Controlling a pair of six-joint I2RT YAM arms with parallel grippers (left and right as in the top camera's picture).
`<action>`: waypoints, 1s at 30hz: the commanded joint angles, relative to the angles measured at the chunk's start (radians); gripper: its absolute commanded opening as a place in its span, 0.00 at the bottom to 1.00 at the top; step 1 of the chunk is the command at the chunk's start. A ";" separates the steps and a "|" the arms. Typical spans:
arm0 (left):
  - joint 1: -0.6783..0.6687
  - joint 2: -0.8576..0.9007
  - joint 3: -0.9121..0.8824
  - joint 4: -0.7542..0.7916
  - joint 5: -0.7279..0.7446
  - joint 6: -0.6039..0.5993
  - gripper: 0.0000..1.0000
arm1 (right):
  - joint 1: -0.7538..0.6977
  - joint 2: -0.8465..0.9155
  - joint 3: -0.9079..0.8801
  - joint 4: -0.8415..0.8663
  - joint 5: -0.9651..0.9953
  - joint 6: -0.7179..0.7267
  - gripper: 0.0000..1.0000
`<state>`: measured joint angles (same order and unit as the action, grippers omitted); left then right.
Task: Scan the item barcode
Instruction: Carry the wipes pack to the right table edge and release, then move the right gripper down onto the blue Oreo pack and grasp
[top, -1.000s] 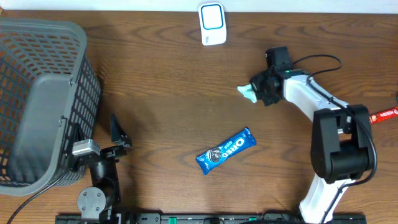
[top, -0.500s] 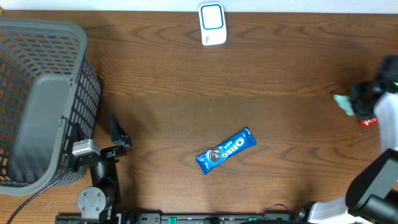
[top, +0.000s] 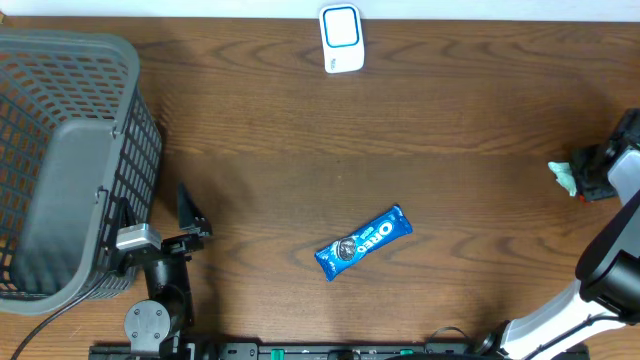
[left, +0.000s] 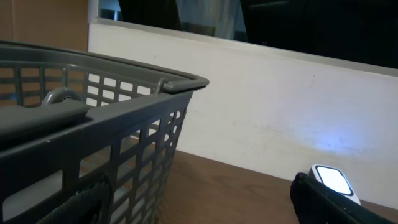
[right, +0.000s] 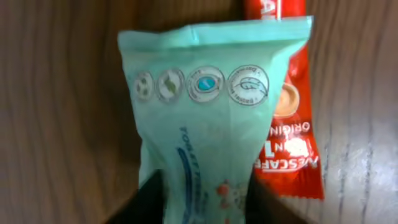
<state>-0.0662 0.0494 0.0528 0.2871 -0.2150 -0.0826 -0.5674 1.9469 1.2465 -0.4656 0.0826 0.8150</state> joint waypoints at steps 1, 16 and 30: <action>0.003 -0.007 0.000 0.001 0.005 -0.009 0.92 | -0.030 -0.070 0.033 -0.009 -0.019 -0.104 0.47; 0.003 -0.007 0.000 0.001 0.005 -0.009 0.92 | 0.240 -0.506 0.081 -0.541 -0.357 -0.010 0.99; 0.003 -0.007 0.000 0.001 0.005 -0.009 0.92 | 0.757 -0.486 -0.035 -0.708 -0.503 0.248 0.89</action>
<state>-0.0662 0.0494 0.0528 0.2871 -0.2150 -0.0830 0.0944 1.4471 1.2396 -1.1847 -0.4015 0.9333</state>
